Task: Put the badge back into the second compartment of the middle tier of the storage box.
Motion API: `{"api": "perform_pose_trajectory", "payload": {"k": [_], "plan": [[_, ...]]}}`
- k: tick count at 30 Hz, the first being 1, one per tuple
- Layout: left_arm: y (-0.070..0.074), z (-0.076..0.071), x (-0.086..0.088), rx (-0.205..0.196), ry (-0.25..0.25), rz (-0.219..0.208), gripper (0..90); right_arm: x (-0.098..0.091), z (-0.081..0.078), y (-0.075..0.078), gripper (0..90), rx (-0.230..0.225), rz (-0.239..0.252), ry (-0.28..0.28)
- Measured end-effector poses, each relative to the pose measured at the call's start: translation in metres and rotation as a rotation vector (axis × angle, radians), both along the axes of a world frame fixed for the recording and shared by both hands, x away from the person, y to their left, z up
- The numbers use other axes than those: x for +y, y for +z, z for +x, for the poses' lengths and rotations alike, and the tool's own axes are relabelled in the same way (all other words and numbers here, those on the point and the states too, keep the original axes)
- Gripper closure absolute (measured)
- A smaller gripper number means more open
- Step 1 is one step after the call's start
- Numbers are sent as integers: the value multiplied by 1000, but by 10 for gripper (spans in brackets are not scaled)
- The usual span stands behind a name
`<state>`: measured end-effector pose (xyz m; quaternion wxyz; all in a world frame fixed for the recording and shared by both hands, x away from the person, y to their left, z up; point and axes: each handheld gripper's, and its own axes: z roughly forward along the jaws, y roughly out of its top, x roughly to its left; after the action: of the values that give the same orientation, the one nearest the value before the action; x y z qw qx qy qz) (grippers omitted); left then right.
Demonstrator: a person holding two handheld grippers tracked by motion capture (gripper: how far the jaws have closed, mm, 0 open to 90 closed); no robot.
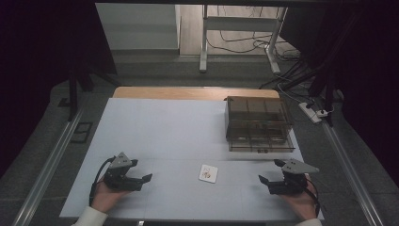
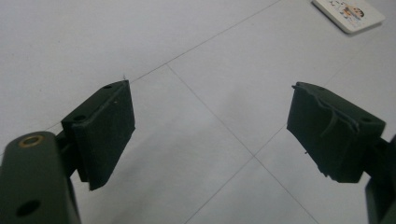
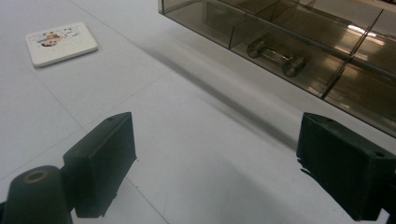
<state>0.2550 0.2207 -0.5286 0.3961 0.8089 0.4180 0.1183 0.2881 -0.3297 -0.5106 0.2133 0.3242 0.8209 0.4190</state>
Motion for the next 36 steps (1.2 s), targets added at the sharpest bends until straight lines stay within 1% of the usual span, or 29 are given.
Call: {"api": "perform_pose_trajectory", "payload": {"k": [4,5,7,10,13,16,18,26,36], "plan": [[0,0,0,-2,0,8,147,-1,2,-3,121,21,-5,-2],[0,-1,0,-3,1,8,147,-1,2,-4,122,24,-5,6],[0,-2,0,-5,0,9,146,0,2,-4,122,21,-10,9],[0,-3,1,-6,2,17,145,4,1,-3,124,26,-1,21],[1,-4,2,-8,8,9,146,7,1,-2,126,24,-11,24],[0,-3,2,-5,8,12,148,5,2,-3,127,33,-3,28],[-1,-3,1,-3,5,17,147,4,2,-3,127,38,-7,20],[0,-3,2,-4,4,18,146,4,3,-4,140,37,-15,18],[0,-3,2,-5,7,15,146,5,2,-2,142,37,0,23]]}}
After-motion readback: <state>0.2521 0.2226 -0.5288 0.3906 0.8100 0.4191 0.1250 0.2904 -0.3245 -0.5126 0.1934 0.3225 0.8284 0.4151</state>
